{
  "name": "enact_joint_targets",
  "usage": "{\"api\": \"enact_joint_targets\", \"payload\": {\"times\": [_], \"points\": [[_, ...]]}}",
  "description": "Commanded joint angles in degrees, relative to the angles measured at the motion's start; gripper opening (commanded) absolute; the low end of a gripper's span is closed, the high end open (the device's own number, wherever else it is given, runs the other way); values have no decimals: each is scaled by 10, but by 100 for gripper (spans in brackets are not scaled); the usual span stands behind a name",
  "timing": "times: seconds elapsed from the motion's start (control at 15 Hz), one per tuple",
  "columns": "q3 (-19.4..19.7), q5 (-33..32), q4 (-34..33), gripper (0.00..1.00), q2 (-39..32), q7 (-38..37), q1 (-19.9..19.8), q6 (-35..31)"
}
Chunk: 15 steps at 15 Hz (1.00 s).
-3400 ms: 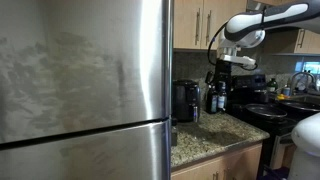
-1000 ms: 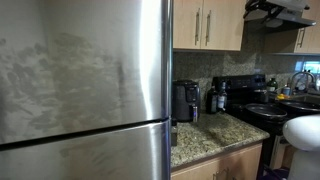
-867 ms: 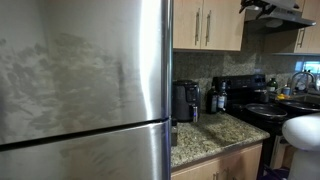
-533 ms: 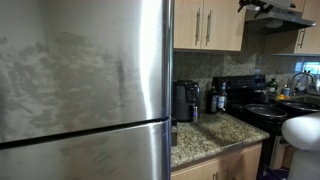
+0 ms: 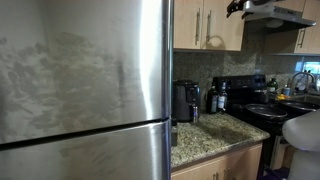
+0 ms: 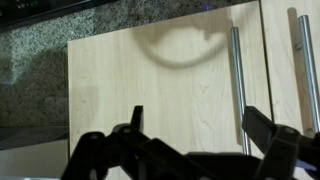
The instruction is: Open the top right cupboard door
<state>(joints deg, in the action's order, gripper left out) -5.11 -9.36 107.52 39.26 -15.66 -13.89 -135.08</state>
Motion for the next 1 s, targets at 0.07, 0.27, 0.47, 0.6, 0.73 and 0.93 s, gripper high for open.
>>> {"api": "enact_joint_targets", "payload": {"times": [0.07, 0.27, 0.47, 0.6, 0.73, 0.93], "points": [[3, -5, -3, 100, -3, -4, 5, 2], [-16, -21, 1, 100, -15, 5, 3, -2], [-57, -71, -4, 100, -53, -20, -16, -28], [-87, -121, -17, 100, -82, -69, -43, -42], [-64, -102, 0, 100, -63, -57, -4, -25], [-64, -102, -6, 100, -72, -58, -4, -25]]}}
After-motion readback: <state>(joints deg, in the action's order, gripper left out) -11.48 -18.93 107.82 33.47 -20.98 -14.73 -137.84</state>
